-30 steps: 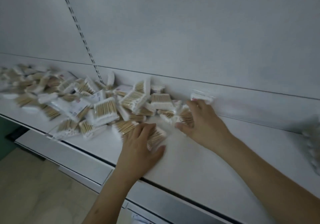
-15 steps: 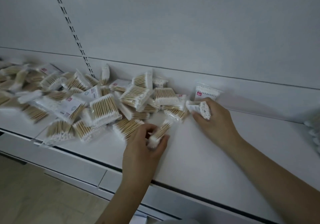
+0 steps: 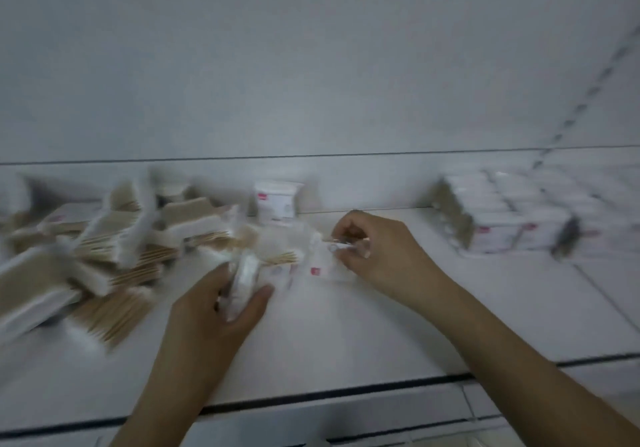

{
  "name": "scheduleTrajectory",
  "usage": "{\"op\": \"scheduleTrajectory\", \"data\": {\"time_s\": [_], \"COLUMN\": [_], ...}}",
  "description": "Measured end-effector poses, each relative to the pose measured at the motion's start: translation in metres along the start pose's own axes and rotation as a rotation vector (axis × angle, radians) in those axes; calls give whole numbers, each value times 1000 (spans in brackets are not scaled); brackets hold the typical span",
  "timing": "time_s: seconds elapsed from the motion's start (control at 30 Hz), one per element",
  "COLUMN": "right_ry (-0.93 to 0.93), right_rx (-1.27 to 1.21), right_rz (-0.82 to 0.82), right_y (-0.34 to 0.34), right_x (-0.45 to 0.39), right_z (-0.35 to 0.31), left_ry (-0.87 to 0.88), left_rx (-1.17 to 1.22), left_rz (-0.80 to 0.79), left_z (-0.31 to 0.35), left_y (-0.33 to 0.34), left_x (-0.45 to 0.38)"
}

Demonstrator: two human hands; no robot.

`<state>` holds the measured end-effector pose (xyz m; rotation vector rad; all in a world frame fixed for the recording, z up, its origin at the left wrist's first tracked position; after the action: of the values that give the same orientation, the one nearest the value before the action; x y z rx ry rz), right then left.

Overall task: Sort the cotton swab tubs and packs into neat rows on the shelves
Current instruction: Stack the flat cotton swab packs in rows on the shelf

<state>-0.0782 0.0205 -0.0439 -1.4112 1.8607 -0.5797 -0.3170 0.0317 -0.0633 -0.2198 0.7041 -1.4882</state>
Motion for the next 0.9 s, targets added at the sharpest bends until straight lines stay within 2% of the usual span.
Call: {"op": "scheduleTrajectory", "data": {"time_s": [0.13,0.2,0.3,0.47,0.63,0.77,0.9], "right_ry": [162,227,324,472,454,385,321], "right_rx": [15,16,-18,-244,-193,30,244], "right_rz": [-79,-33,185,580,714,616,611], "right_y": [-44,-72,-122,-185,-212,-203,-193], "right_x": [38,55,82,132,138,124,130], "right_z": [45,65,99,146,172,190,200], "left_ry": [101,165,236,368,532,647,617], "left_rx": [111,146,211,217,135,77,91], "left_rz": [-145,-244,-360,-487,-454,-416,-330], "left_z": [51,77,113,165,200,199,185], "left_y": [43,65,96,156,212,251,255], "left_x": [-7,-7,-4,7,12,11,4]}}
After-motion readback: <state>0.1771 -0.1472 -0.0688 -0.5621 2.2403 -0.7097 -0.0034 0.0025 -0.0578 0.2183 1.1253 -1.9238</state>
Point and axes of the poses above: each hand's wrist, its own x-axis away from the middle knuckle, its own y-axis out of the palm, z = x × y, the point moved 8 cm from there along -x, towards the middle knuckle, and after that the axes turned 6 degrees about z, right-handed, at the moved point
